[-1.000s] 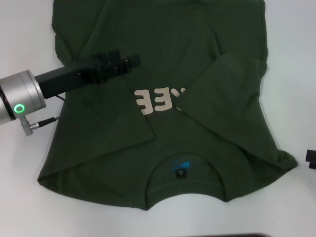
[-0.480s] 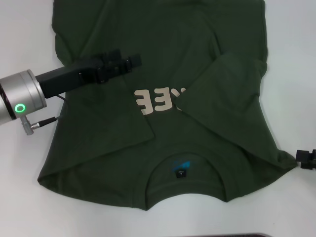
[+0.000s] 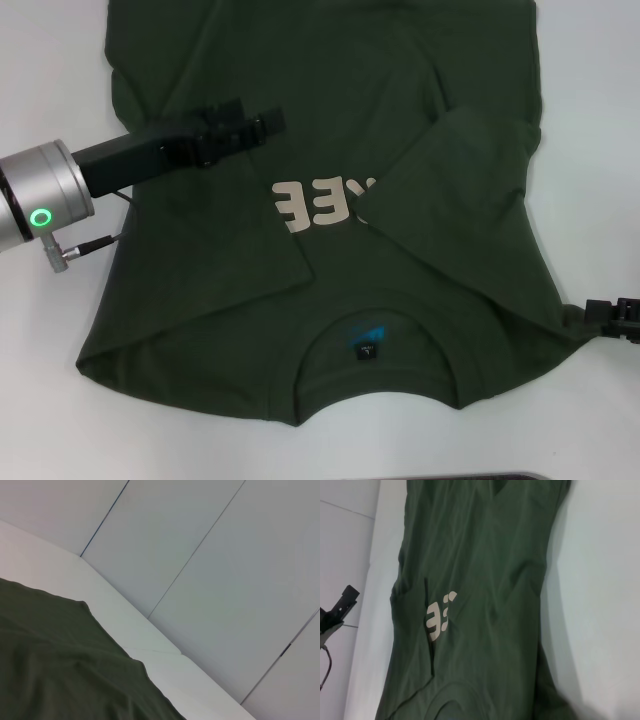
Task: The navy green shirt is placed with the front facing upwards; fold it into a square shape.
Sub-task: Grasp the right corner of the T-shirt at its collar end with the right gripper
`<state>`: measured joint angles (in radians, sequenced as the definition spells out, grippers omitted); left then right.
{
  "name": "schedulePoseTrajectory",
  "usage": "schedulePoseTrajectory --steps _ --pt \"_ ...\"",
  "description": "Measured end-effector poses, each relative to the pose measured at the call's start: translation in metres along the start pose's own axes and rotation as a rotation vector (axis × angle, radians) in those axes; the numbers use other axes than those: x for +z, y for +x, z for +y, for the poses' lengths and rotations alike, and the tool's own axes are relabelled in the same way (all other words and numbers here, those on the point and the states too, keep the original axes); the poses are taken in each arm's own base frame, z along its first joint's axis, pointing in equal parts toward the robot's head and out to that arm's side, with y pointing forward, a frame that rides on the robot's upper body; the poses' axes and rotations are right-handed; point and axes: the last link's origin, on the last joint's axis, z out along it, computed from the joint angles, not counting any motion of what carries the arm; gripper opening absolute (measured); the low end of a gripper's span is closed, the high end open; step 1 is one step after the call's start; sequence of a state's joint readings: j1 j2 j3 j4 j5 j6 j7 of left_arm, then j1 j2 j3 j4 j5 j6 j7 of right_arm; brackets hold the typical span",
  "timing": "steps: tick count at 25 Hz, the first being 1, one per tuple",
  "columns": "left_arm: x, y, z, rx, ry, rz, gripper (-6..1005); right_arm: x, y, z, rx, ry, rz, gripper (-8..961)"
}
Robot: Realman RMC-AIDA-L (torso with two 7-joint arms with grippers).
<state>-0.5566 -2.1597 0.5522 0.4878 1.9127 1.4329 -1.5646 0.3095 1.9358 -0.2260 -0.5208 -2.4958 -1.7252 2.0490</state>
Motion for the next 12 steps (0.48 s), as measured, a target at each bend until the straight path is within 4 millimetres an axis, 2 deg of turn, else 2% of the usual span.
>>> schedulePoseTrajectory --steps 12 --pt "0.0005 0.0009 -0.0006 0.001 0.004 0.003 863 -0.0003 -0.0025 -0.002 -0.002 0.026 0.012 637"
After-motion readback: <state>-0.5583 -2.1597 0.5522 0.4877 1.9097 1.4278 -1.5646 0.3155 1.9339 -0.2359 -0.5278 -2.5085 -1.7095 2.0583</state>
